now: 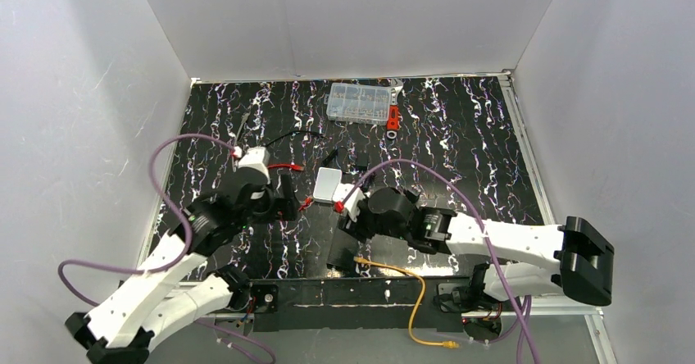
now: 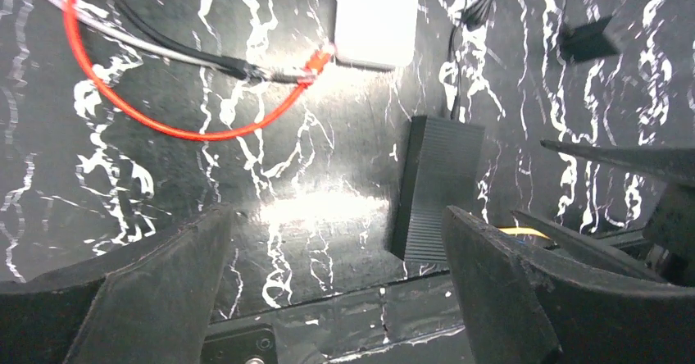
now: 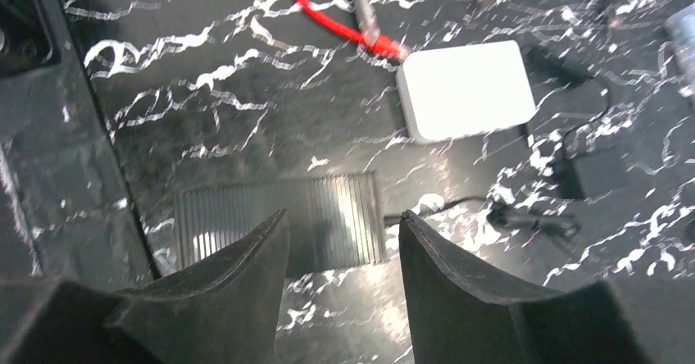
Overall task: Insert the plug into the switch port
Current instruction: Insert the connector into the switch port, then pick up the connector from the center of the board.
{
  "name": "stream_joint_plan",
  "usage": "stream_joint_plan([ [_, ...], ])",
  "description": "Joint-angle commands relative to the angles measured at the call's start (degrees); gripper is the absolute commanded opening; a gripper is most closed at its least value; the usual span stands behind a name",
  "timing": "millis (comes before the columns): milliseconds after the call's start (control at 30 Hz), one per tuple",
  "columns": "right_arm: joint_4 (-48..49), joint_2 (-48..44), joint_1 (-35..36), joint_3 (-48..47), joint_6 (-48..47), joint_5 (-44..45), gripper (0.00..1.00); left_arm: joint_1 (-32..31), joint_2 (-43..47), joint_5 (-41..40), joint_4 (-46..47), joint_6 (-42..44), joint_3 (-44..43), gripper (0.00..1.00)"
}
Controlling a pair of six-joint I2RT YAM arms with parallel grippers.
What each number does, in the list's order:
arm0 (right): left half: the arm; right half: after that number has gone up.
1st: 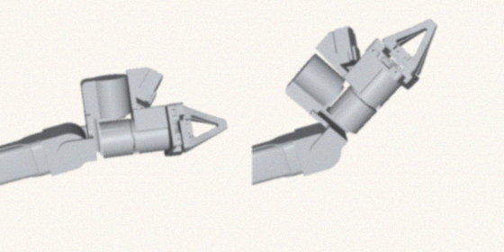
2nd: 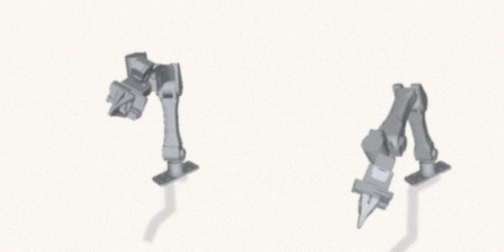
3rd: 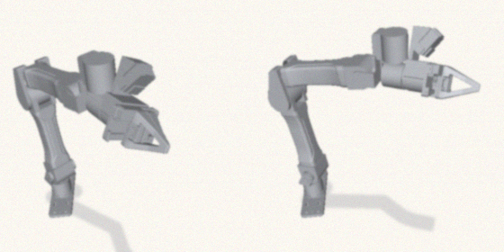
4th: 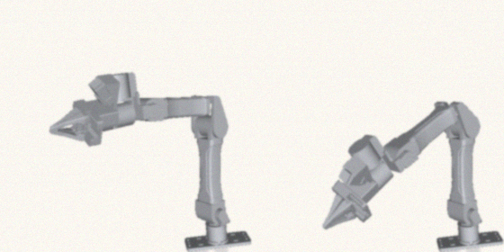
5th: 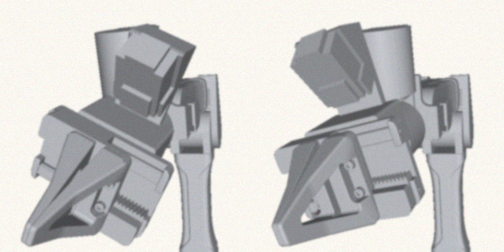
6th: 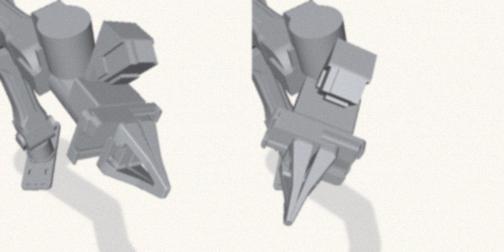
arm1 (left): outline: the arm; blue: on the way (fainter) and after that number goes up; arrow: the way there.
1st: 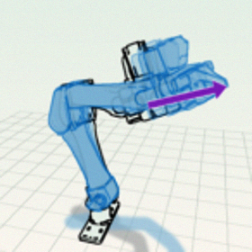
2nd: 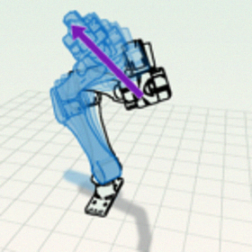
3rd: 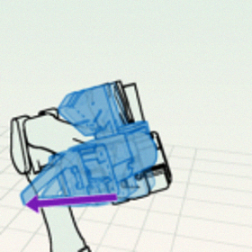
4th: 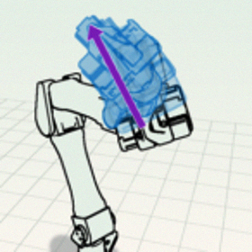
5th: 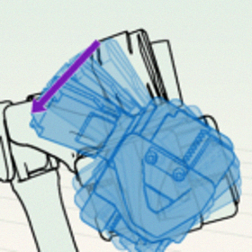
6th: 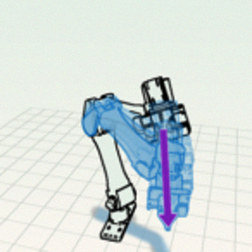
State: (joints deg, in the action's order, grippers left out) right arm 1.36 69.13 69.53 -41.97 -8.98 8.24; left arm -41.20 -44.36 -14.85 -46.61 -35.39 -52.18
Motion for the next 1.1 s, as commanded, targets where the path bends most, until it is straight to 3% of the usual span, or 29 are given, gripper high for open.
stream_joint_plan([
  [0,0.4,4.1,-1.7,-6.3,-3.5,-3.6,0.59,0.4,5.9,-7.9,-6.3,1.4,-2.1,0.98],
  [267,-1.2,15.2,-4.8,-19.9,-3.3,-8.7,0.6,0.4,15.1,-10.0,-8.2,3.6,-1.4,0.98],
  [533,-9.8,28.9,-6.9,-36.6,-0.6,-15.2,0.59,0.3,20.9,-10.0,-9.4,4.5,0.3,0.98],
  [1067,-19.5,50.3,-8.5,-59.8,3.9,-23.2,0.5,0.4,26.9,-9.0,-7.1,5.3,3.3,0.98],
])
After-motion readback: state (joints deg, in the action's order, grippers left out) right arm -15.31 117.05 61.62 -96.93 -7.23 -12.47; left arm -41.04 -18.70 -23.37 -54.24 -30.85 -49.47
